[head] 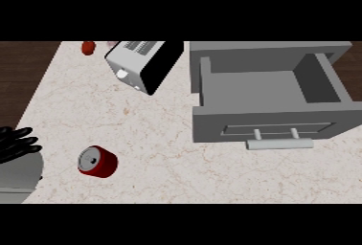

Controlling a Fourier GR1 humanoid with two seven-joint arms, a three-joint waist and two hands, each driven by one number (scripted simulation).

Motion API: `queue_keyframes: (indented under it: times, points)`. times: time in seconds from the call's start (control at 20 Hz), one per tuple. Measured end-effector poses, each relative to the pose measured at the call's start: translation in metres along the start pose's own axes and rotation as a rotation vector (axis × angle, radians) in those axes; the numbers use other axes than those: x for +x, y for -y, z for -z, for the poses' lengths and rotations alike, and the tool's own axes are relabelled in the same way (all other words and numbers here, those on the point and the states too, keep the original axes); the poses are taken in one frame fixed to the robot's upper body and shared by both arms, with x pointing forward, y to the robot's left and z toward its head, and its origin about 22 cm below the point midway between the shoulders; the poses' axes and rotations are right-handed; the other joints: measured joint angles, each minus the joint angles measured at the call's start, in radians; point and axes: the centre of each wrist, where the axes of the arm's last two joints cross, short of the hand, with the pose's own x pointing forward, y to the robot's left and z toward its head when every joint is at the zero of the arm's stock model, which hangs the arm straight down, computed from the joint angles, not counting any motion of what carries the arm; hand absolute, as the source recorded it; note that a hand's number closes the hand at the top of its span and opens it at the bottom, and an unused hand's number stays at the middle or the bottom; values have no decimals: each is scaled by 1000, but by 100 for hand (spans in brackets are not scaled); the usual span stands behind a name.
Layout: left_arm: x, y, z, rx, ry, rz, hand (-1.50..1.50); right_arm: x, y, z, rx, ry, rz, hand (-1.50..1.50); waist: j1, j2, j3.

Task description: Pick up the can, place it into the drawer and close the drawer

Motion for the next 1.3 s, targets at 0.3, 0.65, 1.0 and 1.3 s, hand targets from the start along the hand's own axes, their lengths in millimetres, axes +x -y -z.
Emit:
queue_keyframes:
  times: [0.3,0.65,1.0,1.3]
  points:
    - [-3,-3,4,-13,-49,-54,-150,3,12,-10,9,2,7,-150,-3,-2,4]
    - [-7,-17,16,5,-107,-41,-150,10,22,-22,-2,-1,4,-150,3,7,-7]
    - [-47,-27,37,31,-125,-41,-150,14,31,-34,-12,-9,2,-150,9,16,-21]
    - [-74,-29,40,76,-142,-28,-150,14,36,-36,-18,-12,-3,-150,14,18,-23]
